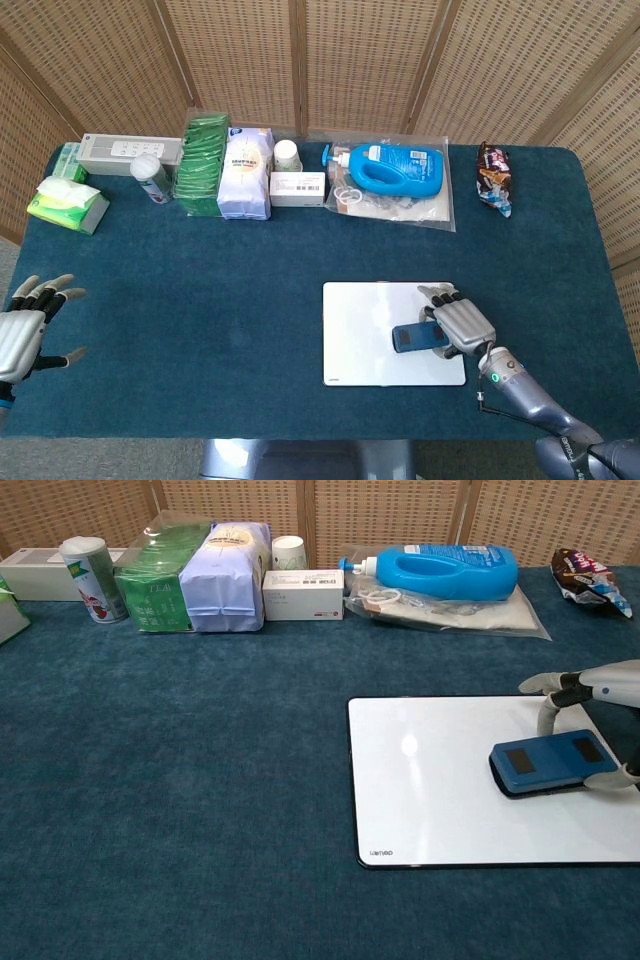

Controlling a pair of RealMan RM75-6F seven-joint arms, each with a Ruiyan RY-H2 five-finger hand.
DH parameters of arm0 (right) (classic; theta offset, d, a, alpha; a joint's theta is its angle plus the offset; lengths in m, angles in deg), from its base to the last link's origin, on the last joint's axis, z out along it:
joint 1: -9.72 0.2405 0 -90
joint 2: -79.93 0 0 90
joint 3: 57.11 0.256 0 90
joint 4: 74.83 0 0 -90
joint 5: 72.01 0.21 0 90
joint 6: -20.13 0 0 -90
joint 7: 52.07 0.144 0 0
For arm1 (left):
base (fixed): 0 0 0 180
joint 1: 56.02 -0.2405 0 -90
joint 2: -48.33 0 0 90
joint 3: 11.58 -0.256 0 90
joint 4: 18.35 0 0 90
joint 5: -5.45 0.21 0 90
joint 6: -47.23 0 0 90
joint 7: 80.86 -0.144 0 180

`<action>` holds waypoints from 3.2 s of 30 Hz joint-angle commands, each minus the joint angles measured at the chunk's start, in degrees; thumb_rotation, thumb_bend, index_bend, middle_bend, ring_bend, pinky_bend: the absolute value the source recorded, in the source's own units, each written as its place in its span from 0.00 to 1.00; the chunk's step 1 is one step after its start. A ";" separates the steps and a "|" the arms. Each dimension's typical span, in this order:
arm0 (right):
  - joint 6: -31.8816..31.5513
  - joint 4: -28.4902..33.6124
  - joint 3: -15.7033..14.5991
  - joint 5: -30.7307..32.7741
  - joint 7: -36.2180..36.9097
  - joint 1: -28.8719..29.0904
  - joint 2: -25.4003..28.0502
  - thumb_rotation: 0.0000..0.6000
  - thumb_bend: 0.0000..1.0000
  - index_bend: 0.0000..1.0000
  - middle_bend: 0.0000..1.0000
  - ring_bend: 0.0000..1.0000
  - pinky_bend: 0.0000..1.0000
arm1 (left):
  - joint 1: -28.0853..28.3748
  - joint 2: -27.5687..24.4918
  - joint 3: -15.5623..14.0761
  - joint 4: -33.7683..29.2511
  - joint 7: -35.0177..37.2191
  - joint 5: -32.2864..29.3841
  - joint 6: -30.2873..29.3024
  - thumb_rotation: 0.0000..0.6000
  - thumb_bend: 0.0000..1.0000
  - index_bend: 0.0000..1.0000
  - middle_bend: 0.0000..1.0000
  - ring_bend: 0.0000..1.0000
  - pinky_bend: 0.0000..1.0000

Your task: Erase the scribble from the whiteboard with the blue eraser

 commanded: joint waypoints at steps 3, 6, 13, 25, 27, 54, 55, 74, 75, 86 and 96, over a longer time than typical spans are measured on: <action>-0.43 1.26 0.80 -0.14 -0.25 0.19 0.60 1.00 0.27 0.80 0.04 0.00 0.00 | 0.17 0.30 0.04 0.22 0.12 0.06 0.18 1.00 0.17 0.24 0.13 0.16 0.00; -0.01 1.62 1.02 -0.31 -0.66 0.60 0.07 1.00 0.27 0.80 0.04 0.00 0.00 | 0.11 0.30 0.01 0.40 0.28 0.01 0.13 1.00 0.17 0.24 0.13 0.16 0.00; 1.59 1.40 1.35 -0.90 -1.04 1.83 -2.28 1.00 0.27 0.80 0.05 0.00 0.00 | -0.25 0.08 -0.16 0.71 0.77 -0.19 -0.10 1.00 0.17 0.24 0.13 0.16 0.00; 3.20 -1.73 1.28 -0.60 0.30 2.34 -4.14 1.00 0.27 0.80 0.05 0.00 0.00 | -0.57 -0.20 -0.39 0.59 1.04 0.07 -0.37 1.00 0.17 0.24 0.13 0.16 0.00; 3.10 -2.11 1.24 -0.57 0.48 2.20 -3.99 1.00 0.28 0.81 0.05 0.00 0.00 | -0.46 -0.15 -0.39 0.49 0.82 0.17 -0.26 1.00 0.17 0.24 0.13 0.16 0.00; 2.57 -0.18 1.62 0.88 -1.11 1.67 -2.06 1.00 0.28 0.80 0.05 0.00 0.00 | -0.14 0.10 -0.21 0.38 0.47 -0.30 0.14 1.00 0.17 0.24 0.13 0.16 0.00; 2.55 -0.12 1.53 0.82 -1.20 1.63 -2.14 1.00 0.28 0.80 0.05 0.00 0.00 | -0.16 0.09 -0.22 0.40 0.50 -0.30 0.12 1.00 0.17 0.24 0.13 0.16 0.00; 1.01 0.96 -0.41 0.19 -1.43 -0.51 -0.46 1.00 0.28 0.80 0.05 0.00 0.00 | 0.24 0.15 -0.12 0.06 0.06 -0.01 0.40 1.00 0.17 0.24 0.13 0.16 0.00; 0.88 0.92 -0.38 0.21 -1.37 -0.61 -0.24 1.00 0.28 0.80 0.05 0.00 0.00 | 0.25 0.14 -0.12 0.03 0.04 -0.01 0.39 1.00 0.17 0.24 0.13 0.16 0.00; -0.41 2.87 0.63 0.50 -1.56 -0.95 2.23 1.00 0.28 0.80 0.05 0.00 0.00 | 0.30 0.14 -0.09 -0.04 0.19 0.26 0.23 1.00 0.17 0.24 0.13 0.16 0.00; 1.24 5.01 -0.23 0.17 -3.85 -0.30 -0.53 1.00 0.28 0.80 0.05 0.00 0.00 | -0.06 0.04 -0.29 1.07 1.49 -0.07 0.20 1.00 0.17 0.24 0.13 0.16 0.00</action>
